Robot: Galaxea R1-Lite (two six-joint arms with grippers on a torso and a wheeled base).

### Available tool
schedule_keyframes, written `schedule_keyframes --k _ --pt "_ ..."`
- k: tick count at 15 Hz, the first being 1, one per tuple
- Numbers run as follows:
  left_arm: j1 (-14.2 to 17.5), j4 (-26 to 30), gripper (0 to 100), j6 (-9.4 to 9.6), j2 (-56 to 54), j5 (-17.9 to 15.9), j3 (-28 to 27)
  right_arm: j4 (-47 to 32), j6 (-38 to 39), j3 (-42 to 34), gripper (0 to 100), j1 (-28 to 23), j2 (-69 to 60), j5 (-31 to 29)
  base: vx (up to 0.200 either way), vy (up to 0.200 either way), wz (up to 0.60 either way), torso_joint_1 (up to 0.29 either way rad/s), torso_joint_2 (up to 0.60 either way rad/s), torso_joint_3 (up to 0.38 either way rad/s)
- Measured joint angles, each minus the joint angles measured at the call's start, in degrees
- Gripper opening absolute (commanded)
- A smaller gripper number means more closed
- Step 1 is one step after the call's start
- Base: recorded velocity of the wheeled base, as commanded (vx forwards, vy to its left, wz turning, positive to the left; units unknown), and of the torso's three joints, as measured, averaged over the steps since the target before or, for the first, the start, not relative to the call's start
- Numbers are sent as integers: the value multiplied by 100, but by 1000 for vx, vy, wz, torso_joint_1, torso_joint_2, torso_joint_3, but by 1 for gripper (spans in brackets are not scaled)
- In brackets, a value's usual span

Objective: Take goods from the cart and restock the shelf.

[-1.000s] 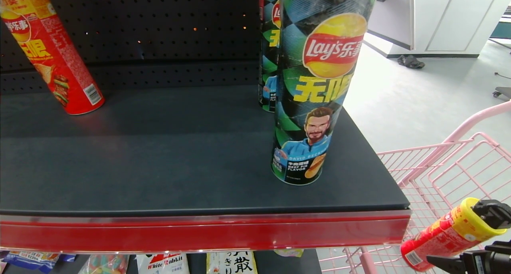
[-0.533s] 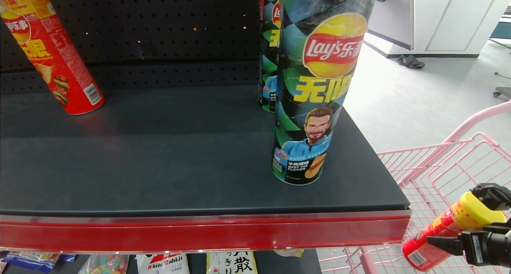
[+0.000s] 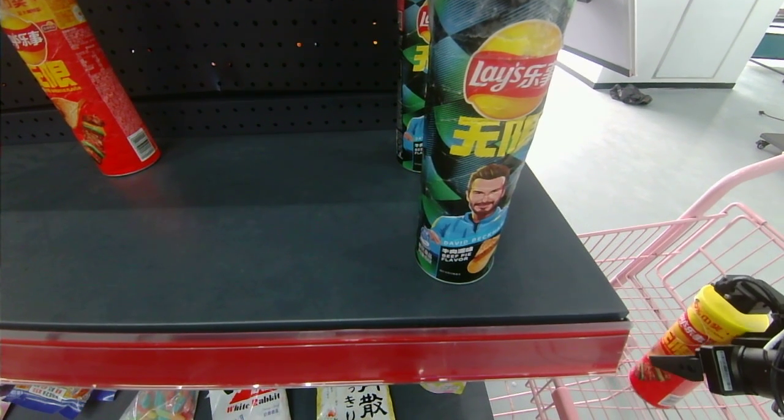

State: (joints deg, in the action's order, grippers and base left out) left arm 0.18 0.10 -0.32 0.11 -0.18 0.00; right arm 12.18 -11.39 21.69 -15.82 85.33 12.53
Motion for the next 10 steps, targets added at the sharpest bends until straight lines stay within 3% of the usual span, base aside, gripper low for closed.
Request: schedule_keyframes --k 7,8,10 --pt "0 0 100 -1 0 2 0 2 -347 284 100 -466 460 268 0 0 0 0 0 0" --pt "0 0 100 -1 0 0 0 2 -361 295 0 -503 507 271 0 0 0 0 0 0" --pt "0 0 100 -1 0 0 0 7 -363 328 0 -523 590 273 0 0 0 0 0 0"
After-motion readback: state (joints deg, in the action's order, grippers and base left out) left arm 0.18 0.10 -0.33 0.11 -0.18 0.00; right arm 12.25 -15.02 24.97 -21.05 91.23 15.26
